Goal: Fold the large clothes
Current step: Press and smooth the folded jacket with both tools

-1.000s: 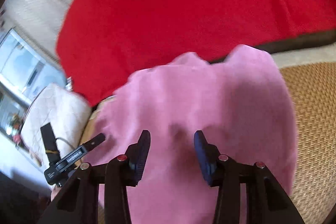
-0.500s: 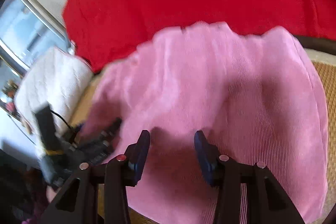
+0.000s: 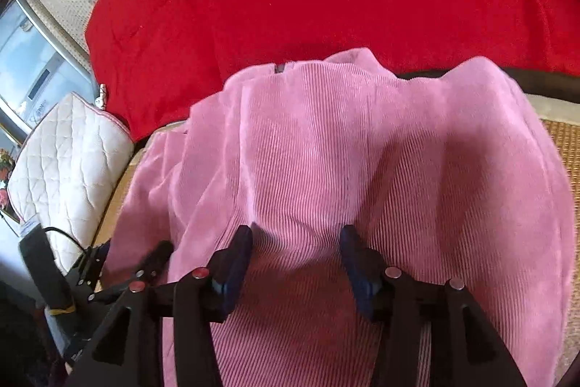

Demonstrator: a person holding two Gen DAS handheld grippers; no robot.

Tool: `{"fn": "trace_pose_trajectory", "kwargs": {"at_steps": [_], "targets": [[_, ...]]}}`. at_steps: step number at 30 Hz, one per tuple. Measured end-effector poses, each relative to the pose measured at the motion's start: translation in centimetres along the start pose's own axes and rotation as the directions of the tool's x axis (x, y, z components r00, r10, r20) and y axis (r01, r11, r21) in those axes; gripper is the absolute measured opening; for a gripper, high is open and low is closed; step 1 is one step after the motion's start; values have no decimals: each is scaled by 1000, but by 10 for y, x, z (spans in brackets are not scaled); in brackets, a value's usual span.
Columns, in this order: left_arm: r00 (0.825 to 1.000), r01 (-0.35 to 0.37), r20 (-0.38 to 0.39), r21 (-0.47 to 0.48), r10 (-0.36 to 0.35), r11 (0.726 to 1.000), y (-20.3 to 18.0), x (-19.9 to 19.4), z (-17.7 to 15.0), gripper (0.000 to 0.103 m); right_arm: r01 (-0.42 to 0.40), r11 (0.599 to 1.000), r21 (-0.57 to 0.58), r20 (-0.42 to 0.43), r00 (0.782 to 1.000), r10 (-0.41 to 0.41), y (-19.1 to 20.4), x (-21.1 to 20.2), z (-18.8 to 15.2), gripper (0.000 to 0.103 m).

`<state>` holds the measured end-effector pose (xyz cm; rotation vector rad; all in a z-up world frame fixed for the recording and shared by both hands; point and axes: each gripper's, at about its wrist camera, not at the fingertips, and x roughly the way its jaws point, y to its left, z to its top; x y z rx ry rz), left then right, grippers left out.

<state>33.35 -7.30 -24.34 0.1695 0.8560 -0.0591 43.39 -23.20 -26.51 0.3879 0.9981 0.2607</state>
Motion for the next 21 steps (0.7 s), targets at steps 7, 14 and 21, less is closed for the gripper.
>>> {"fn": "trace_pose_trajectory", "kwargs": {"at_steps": [7, 14, 21], "targets": [[1000, 0, 0, 1, 0, 1000, 2, 1, 1, 85, 63, 998, 4, 29, 998, -63, -3, -41, -11, 55], [1000, -5, 0, -9, 5, 1000, 2, 3, 2, 89, 118, 993, 19, 5, 993, -118, -29, -45, -25, 55], [998, 47, -35, -70, -50, 996, 15, -10, 13, 89, 69, 998, 9, 13, 998, -69, -34, -52, -29, 55]]}}
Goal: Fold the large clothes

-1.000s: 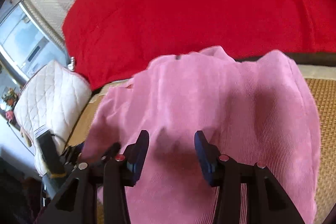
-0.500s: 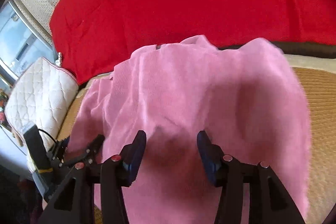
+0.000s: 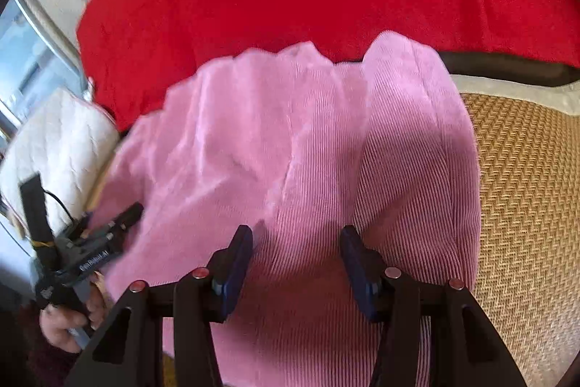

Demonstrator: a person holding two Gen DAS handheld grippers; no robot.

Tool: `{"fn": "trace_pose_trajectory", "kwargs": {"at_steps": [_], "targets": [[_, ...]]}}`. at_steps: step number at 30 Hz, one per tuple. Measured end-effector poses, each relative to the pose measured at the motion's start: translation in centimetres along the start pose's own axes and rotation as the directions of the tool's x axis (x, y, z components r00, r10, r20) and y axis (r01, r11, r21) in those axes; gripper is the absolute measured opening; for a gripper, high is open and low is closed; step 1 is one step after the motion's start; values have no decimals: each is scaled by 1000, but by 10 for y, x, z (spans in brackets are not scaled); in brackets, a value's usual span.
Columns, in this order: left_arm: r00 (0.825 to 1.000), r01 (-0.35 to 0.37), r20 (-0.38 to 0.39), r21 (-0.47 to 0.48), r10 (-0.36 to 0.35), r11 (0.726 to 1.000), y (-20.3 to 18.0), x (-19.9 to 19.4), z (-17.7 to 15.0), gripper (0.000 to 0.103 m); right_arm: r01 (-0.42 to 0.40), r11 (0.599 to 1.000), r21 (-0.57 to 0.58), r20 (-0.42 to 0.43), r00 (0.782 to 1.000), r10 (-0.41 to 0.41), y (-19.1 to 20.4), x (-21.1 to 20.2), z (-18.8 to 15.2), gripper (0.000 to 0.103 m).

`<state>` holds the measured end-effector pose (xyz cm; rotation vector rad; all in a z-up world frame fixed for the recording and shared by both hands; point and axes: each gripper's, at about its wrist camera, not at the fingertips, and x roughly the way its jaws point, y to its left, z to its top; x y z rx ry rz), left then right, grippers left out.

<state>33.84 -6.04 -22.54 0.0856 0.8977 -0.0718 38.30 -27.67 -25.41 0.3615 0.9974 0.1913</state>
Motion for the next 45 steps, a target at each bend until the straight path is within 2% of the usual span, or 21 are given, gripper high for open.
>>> {"fn": "trace_pose_trajectory", "kwargs": {"at_steps": [5, 7, 9, 12, 14, 17, 21, 25, 29, 31, 34, 38, 41, 43, 45], "targets": [[996, -83, 43, -39, 84, 996, 17, -26, 1, 89, 87, 996, -18, 71, 994, -85, -7, -26, 1, 55], [991, -119, 58, -59, 123, 991, 26, -31, -3, 89, 63, 998, 12, 54, 997, -64, -13, -26, -2, 55], [987, -151, 37, -68, 154, 986, 30, -30, -11, 89, 74, 997, 12, 7, 997, -74, -16, -17, -9, 54], [988, -148, -51, -46, 146, 988, 29, -13, -31, 89, 114, 993, -44, 2, 993, -114, -11, -10, -18, 54], [990, -138, -47, -51, 135, 989, 31, -12, -35, 89, 127, 991, -46, 3, 992, -127, -7, -14, -17, 54], [993, -113, -50, -57, 111, 992, 38, -24, -30, 89, 86, 996, -16, 29, 996, -85, -2, -33, -15, 55], [995, -100, 1, -128, 101, 987, 55, -52, -36, 89, 6, 999, -54, 98, 995, 0, 19, -63, -30, 55], [995, -96, -4, -160, 96, 982, 66, -60, -50, 89, -58, 996, -73, 66, 996, 63, 44, -66, -58, 55], [994, -79, -81, -150, 67, 986, 64, -38, -58, 89, 10, 988, -156, 20, 1000, -7, 66, -39, -69, 56], [994, -78, -87, -145, 66, 986, 63, -31, -58, 91, 9, 989, -151, 13, 1000, -7, 64, -35, -67, 56], [996, -79, -56, -146, 72, 986, 63, -40, -55, 91, -34, 995, -93, 10, 999, 35, 55, -38, -57, 56], [995, -92, 23, -115, 96, 989, 56, -54, -48, 91, -60, 993, -99, 66, 996, 67, 56, -48, -50, 56], [996, -66, 50, -97, 71, 993, 44, -58, -42, 91, -23, 992, -125, 62, 998, 31, 63, -45, -48, 56], [998, -56, 34, -70, 59, 996, 33, -56, -43, 91, 23, 990, -138, 22, 1000, -20, 68, -28, -52, 56], [999, -47, 3, -43, 48, 998, 23, -48, -45, 91, 52, 988, -148, 35, 998, -47, 71, -22, -54, 57]]}}
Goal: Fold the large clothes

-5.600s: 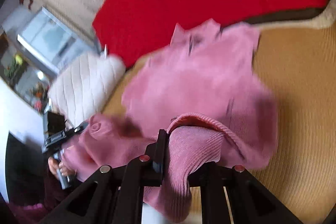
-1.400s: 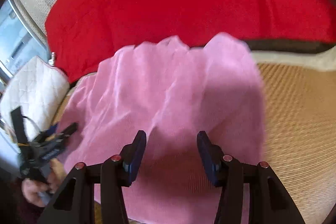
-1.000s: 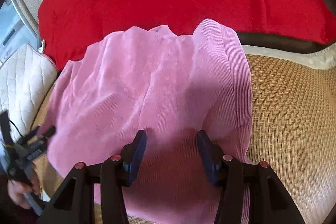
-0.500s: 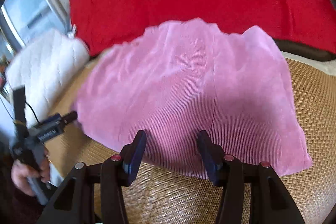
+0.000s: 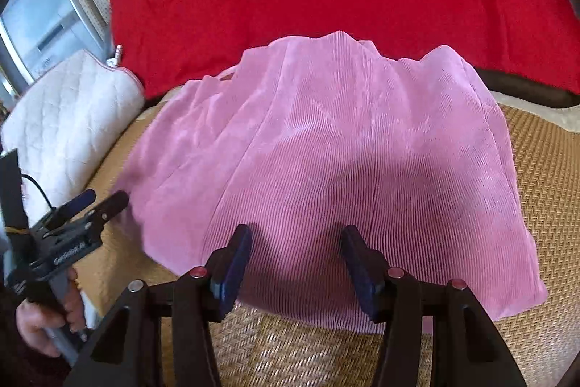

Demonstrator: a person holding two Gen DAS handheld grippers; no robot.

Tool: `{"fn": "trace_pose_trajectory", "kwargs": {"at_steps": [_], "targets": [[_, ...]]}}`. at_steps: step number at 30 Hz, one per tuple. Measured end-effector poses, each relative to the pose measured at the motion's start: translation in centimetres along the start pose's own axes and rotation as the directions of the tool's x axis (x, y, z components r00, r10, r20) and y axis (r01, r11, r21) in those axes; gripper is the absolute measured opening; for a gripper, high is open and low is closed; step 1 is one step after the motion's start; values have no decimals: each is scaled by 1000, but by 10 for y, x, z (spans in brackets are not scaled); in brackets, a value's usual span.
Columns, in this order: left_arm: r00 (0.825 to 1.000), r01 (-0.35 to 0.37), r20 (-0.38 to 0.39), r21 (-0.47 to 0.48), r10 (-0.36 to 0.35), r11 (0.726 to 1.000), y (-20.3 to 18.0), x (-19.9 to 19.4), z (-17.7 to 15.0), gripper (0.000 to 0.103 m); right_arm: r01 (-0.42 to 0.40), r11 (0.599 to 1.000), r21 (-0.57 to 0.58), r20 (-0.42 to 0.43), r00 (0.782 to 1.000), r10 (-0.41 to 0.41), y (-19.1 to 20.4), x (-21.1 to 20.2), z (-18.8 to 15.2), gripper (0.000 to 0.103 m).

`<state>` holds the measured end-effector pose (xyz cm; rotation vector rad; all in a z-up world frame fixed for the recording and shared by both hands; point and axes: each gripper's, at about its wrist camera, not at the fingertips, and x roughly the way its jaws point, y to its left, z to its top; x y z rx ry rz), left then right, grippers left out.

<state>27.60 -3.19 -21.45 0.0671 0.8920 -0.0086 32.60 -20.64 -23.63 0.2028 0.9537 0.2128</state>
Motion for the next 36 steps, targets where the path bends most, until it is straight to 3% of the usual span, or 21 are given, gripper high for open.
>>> {"fn": "trace_pose_trajectory", "kwargs": {"at_steps": [5, 13, 23, 36], "targets": [[999, -25, -41, 37, 26, 999, -14, 15, -7, 91, 33, 999, -26, 21, 999, -32, 4, -3, -4, 59], [998, 16, -57, -70, -20, 997, 0, 24, -11, 98, 130, 988, -90, 80, 989, -123, 16, -1, -11, 66], [999, 11, -51, -62, -14, 998, -3, 24, -12, 98, 233, 958, -165, 139, 967, -212, 33, -2, -18, 68], [999, -23, -48, -49, 20, 999, -8, 21, -9, 98, 242, 955, -173, 153, 964, -217, 33, -1, -18, 68]]}}
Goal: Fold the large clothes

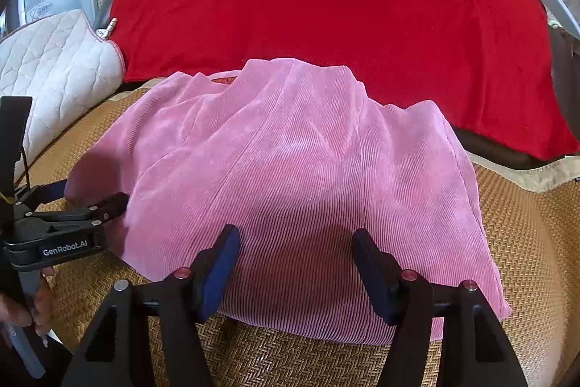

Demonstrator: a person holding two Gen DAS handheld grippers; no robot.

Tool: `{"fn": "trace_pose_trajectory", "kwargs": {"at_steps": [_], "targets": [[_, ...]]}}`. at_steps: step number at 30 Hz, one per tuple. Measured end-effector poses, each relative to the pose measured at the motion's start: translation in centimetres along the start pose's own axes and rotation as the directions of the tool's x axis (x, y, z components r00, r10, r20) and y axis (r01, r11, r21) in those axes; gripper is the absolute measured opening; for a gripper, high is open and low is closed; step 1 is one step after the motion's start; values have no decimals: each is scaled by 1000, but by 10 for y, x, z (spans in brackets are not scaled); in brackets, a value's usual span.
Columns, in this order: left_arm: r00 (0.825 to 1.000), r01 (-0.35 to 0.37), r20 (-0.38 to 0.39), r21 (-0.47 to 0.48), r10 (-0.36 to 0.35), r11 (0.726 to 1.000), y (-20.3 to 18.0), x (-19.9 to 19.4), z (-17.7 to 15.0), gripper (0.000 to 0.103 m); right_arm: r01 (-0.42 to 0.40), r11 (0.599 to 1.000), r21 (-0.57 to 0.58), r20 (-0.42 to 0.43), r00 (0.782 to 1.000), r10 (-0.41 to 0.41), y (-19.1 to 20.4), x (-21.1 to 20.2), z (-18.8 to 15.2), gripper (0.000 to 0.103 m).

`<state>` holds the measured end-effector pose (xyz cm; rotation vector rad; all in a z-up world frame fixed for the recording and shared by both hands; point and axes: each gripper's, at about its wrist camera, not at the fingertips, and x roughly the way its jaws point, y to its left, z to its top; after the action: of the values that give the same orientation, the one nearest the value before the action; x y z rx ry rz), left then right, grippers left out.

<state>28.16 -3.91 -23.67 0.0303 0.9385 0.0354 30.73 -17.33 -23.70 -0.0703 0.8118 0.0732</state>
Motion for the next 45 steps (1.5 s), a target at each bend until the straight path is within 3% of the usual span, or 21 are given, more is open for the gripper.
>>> {"fn": "trace_pose_trajectory", "kwargs": {"at_steps": [8, 12, 14, 17, 20, 23, 27, 31, 34, 38, 45], "targets": [[989, -19, 146, 73, 8, 997, -16, -34, 10, 98, -65, 995, 74, 14, 998, 64, -18, -11, 5, 68], [994, -8, 110, 94, -3, 996, -24, -25, 9, 98, -39, 987, 157, 97, 995, 24, -46, -30, 10, 68], [998, -3, 63, 111, -4, 994, -29, -14, 6, 98, -23, 981, 193, 92, 996, 6, -59, -28, 11, 69], [999, 9, 43, 114, -14, 993, -30, -7, 4, 98, -10, 970, 241, 22, 1000, 5, -73, -11, 6, 69], [999, 34, 32, 101, -37, 994, -28, -10, 7, 98, -11, 970, 243, -116, 992, 41, -74, 21, -5, 69], [996, 65, 60, 61, -68, 996, -16, -21, 13, 98, -10, 972, 236, -103, 994, 36, -74, 19, -3, 69], [993, 23, 112, -2, -23, 1000, 7, -31, 17, 98, -70, 962, 263, -20, 997, 78, -79, 1, -1, 69], [997, -34, 61, -46, 37, 998, 27, -18, 14, 98, -102, 975, 196, 35, 995, 97, -63, -9, -2, 69], [1000, -29, -7, -34, 29, 999, 24, -3, 7, 98, -94, 982, 161, -41, 994, 102, -50, 10, -5, 69], [999, -42, 9, -10, 43, 999, 21, -8, 7, 98, -102, 973, 207, -72, 990, 119, -52, 21, -6, 69], [995, -89, 42, 54, 87, 995, 9, -17, 5, 98, -154, 961, 228, 37, 988, 149, -60, 0, 4, 69]]}}
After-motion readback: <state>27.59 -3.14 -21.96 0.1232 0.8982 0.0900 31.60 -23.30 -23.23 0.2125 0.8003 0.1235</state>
